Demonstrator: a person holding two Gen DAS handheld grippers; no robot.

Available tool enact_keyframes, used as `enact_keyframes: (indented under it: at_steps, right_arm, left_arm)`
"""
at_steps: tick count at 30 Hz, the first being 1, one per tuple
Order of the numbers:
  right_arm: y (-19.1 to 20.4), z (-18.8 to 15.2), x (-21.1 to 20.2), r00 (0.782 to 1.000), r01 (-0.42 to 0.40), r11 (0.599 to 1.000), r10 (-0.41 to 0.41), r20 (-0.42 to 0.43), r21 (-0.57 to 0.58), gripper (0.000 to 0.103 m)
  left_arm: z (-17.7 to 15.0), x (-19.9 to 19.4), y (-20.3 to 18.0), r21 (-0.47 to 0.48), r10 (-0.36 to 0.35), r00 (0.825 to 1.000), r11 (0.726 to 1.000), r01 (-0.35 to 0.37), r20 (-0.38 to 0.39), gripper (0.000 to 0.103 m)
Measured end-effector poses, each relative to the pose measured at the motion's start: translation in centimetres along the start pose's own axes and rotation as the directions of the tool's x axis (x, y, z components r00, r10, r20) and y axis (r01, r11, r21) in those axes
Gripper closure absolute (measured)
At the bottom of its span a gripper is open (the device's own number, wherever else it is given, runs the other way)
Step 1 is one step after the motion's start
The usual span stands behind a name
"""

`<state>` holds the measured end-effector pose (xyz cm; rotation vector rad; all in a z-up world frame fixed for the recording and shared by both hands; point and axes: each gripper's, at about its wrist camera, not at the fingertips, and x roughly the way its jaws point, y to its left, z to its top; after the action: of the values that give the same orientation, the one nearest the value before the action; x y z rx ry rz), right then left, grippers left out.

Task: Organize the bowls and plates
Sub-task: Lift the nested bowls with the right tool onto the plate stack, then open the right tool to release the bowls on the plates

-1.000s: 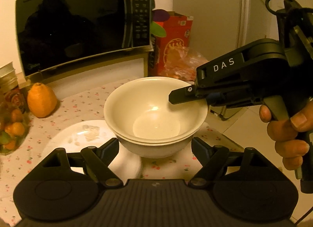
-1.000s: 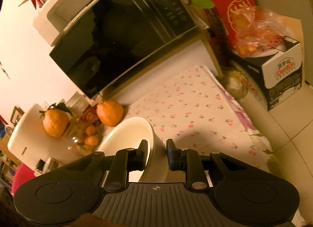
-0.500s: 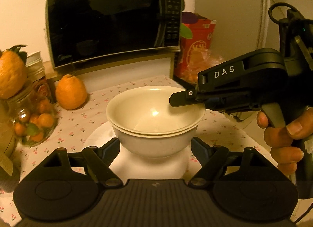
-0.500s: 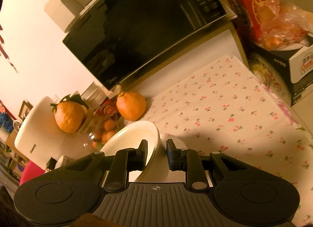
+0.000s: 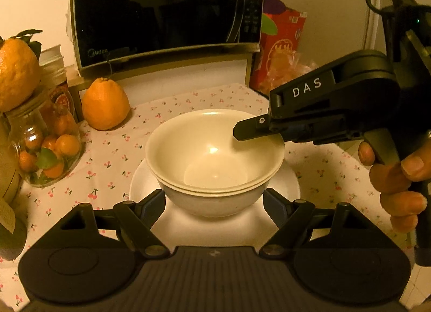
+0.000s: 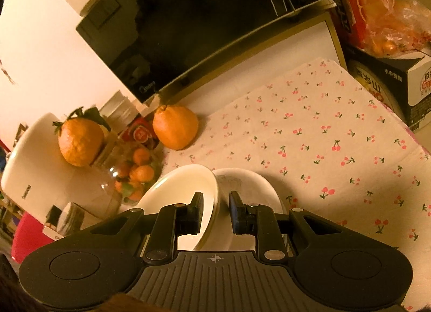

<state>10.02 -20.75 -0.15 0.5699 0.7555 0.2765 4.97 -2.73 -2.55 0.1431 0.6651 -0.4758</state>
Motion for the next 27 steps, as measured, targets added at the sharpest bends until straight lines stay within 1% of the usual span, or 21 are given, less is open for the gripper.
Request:
enact_keyframes:
  at_steps: [7, 11, 17, 20, 21, 22, 23, 24, 25, 27]
  right_arm:
    - [0.08, -0.35, 0.80, 1.000, 0.019, 1.000, -0.019, -0.021, -0.009, 0.083]
    - [0.23, -0.42, 0.92, 0.999, 0.030, 0.999, -0.030, -0.023, -0.021, 0.083]
    - [0.08, -0.36, 0.93, 0.999, 0.029, 1.000, -0.029, -0.027, -0.006, 0.081]
    - [0.04, -0.31, 0.86, 0.999, 0.027, 1.000, -0.027, -0.028, 0.001, 0.079]
    - [-0.02, -0.26, 0.88, 0.999, 0.025, 1.000, -0.024, -0.033, 0.008, 0.079]
    - [-0.07, -0.20, 0.90, 0.999, 0.023, 1.000, -0.023, -0.037, 0.013, 0.079]
    - [-0.15, -0.17, 0.93, 0.999, 0.026, 0.999, -0.025, -0.041, 0.020, 0.077]
    - [-0.27, -0.10, 0.94, 0.999, 0.028, 0.999, -0.027, -0.044, 0.028, 0.068]
    - [-0.34, -0.06, 0.89, 0.999, 0.029, 0.999, -0.028, -0.044, 0.034, 0.064]
    - [-0.51, 0.17, 0.63, 0.999, 0.029, 0.999, -0.028, -0.037, 0.045, 0.051]
  left_arm:
    - [-0.46, 0.72, 0.50, 0.002, -0.002, 0.999, 1.000, 0.002, -0.038, 0.026]
    - [-0.55, 0.82, 0.52, 0.017, 0.003, 0.999, 1.000, -0.002, -0.037, 0.026]
    - [-0.41, 0.94, 0.54, 0.016, 0.001, 0.999, 1.000, 0.000, -0.043, 0.026]
    - [-0.31, 0.90, 0.65, 0.007, -0.007, 0.999, 1.000, 0.007, -0.042, 0.021]
    - [-0.25, 0.89, 0.70, 0.001, -0.010, 0.999, 1.000, 0.010, -0.042, 0.016]
    - [-0.22, 0.88, 0.72, -0.004, -0.012, 0.999, 1.000, 0.012, -0.042, 0.013]
    - [-0.22, 0.89, 0.69, -0.006, -0.014, 0.999, 1.000, 0.014, -0.043, 0.013]
    - [-0.20, 0.88, 0.68, -0.008, -0.016, 0.999, 1.000, 0.016, -0.046, 0.012]
    - [-0.18, 0.86, 0.67, -0.010, -0.018, 0.999, 1.000, 0.018, -0.049, 0.011]
    - [-0.15, 0.74, 0.67, -0.015, -0.018, 0.998, 1.000, 0.017, -0.052, 0.009]
